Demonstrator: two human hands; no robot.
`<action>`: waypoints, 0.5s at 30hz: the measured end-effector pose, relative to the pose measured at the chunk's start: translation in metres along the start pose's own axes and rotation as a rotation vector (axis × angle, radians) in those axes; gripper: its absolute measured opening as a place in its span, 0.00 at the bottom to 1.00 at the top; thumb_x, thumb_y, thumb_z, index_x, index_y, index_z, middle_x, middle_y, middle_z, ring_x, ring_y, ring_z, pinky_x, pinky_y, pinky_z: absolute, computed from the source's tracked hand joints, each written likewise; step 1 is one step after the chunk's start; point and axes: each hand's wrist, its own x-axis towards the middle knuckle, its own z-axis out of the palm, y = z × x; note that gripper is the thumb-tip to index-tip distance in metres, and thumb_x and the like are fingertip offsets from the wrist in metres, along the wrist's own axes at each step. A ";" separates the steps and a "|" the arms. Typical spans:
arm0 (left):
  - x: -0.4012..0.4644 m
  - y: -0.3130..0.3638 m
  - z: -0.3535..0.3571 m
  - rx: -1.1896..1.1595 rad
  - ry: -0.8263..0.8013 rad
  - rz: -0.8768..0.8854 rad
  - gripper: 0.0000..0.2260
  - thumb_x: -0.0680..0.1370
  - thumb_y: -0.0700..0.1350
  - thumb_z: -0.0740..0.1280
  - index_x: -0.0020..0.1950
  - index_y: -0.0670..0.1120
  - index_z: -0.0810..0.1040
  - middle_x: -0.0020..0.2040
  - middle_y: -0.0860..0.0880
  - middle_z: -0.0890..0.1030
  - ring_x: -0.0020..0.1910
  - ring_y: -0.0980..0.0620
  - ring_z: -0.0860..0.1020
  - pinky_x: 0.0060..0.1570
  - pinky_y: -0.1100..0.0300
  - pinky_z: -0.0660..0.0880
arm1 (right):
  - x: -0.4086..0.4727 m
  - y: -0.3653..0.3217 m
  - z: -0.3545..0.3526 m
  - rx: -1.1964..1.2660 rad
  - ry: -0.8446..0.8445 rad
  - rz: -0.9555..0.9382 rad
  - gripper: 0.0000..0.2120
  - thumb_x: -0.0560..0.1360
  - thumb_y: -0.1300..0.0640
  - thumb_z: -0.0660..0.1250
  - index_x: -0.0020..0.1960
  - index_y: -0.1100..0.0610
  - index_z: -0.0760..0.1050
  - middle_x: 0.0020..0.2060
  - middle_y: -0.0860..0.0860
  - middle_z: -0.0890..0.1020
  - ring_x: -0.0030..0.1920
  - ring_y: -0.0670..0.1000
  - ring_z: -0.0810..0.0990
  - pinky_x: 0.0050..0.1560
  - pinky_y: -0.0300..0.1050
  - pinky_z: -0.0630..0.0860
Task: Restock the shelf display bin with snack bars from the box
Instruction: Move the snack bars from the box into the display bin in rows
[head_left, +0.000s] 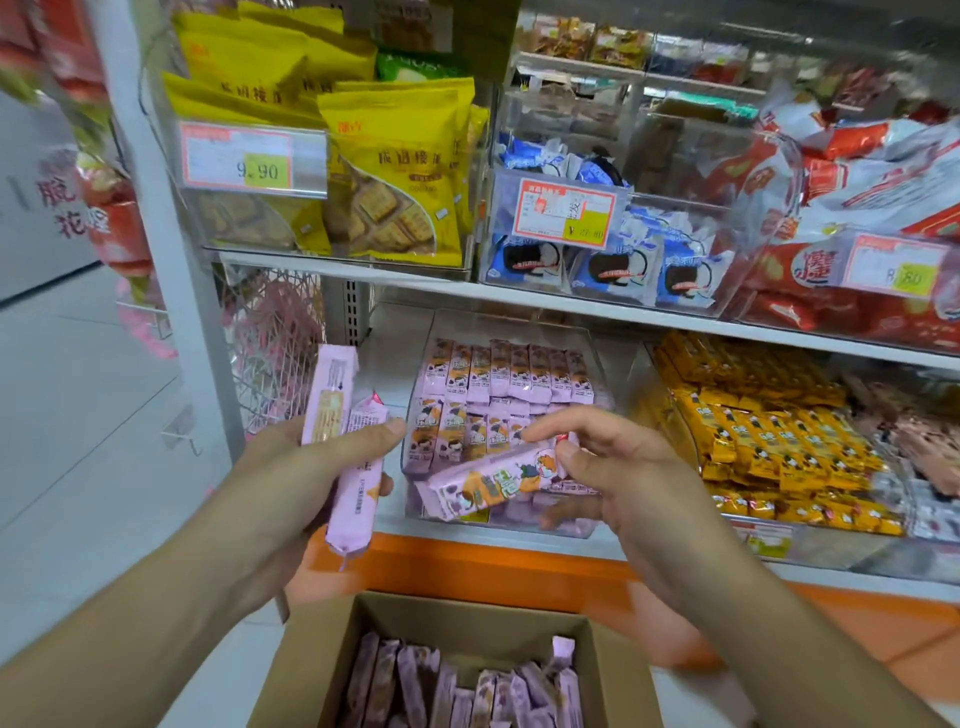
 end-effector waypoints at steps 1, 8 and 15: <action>-0.001 0.000 0.001 0.034 -0.039 -0.002 0.17 0.71 0.45 0.78 0.55 0.37 0.82 0.35 0.41 0.80 0.27 0.47 0.77 0.25 0.57 0.74 | 0.000 0.000 0.002 -0.042 -0.031 0.007 0.13 0.84 0.65 0.64 0.52 0.54 0.87 0.54 0.49 0.84 0.43 0.58 0.85 0.43 0.53 0.84; -0.014 -0.008 0.017 0.289 -0.331 -0.060 0.07 0.69 0.40 0.80 0.45 0.47 0.89 0.43 0.46 0.89 0.39 0.49 0.87 0.40 0.61 0.80 | 0.004 0.003 0.027 -0.065 0.019 0.091 0.05 0.84 0.62 0.65 0.58 0.62 0.78 0.43 0.58 0.85 0.33 0.56 0.85 0.41 0.55 0.86; -0.018 -0.011 0.021 0.288 -0.240 -0.084 0.13 0.69 0.41 0.81 0.52 0.45 0.88 0.48 0.46 0.89 0.48 0.44 0.88 0.57 0.48 0.82 | -0.002 0.003 0.034 -0.131 0.052 0.088 0.07 0.82 0.53 0.70 0.57 0.53 0.75 0.48 0.50 0.86 0.43 0.51 0.88 0.41 0.42 0.84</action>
